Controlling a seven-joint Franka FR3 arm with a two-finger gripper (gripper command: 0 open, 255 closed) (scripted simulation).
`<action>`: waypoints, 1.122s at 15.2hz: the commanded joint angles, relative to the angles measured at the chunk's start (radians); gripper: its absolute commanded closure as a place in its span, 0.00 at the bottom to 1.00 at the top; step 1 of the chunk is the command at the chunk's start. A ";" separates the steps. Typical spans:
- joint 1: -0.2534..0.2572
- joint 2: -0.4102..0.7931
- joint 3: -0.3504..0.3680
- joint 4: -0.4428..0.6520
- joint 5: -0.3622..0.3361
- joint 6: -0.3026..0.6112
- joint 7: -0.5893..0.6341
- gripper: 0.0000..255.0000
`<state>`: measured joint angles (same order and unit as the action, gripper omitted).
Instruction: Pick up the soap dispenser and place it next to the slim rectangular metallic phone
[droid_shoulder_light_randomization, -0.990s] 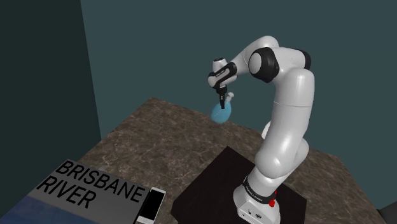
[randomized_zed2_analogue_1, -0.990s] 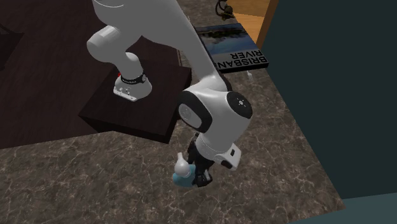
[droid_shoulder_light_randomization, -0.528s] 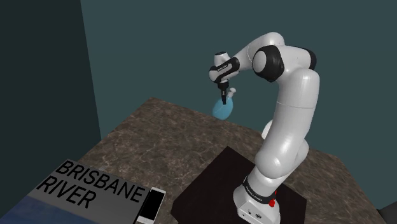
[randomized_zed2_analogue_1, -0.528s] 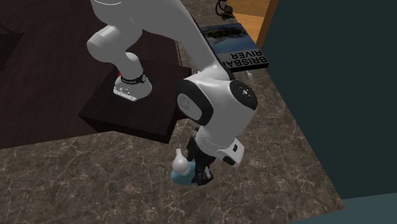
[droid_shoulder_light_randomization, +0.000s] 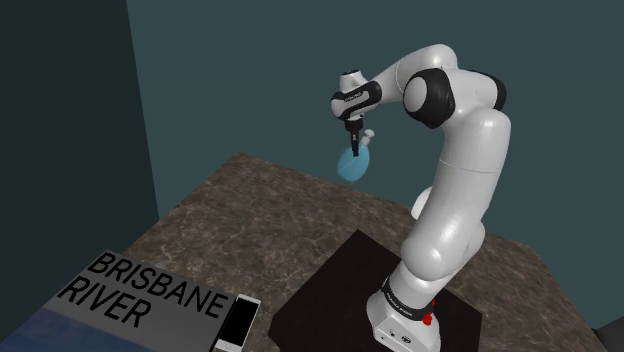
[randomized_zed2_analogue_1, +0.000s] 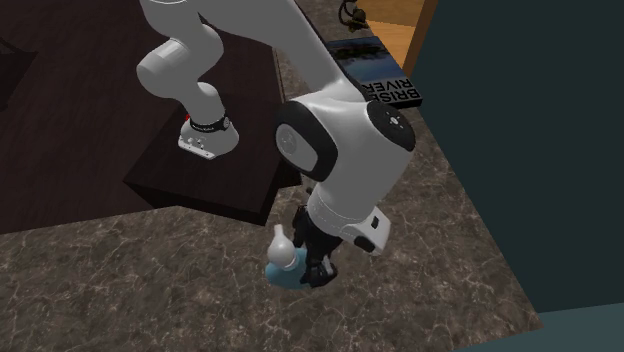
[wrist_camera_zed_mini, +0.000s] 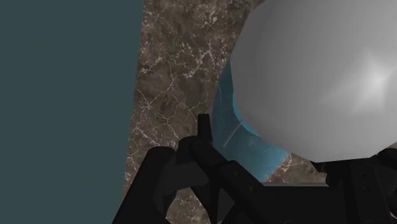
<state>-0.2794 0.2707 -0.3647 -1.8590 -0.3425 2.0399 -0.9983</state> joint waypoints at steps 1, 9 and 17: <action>0.002 -0.012 0.000 0.015 0.000 -0.026 -0.008 1.00; 0.007 -0.048 -0.001 0.077 0.000 -0.118 -0.035 1.00; 0.011 -0.071 -0.001 0.153 0.002 -0.212 -0.065 1.00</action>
<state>-0.2690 0.2043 -0.3659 -1.7111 -0.3393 1.8370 -1.0603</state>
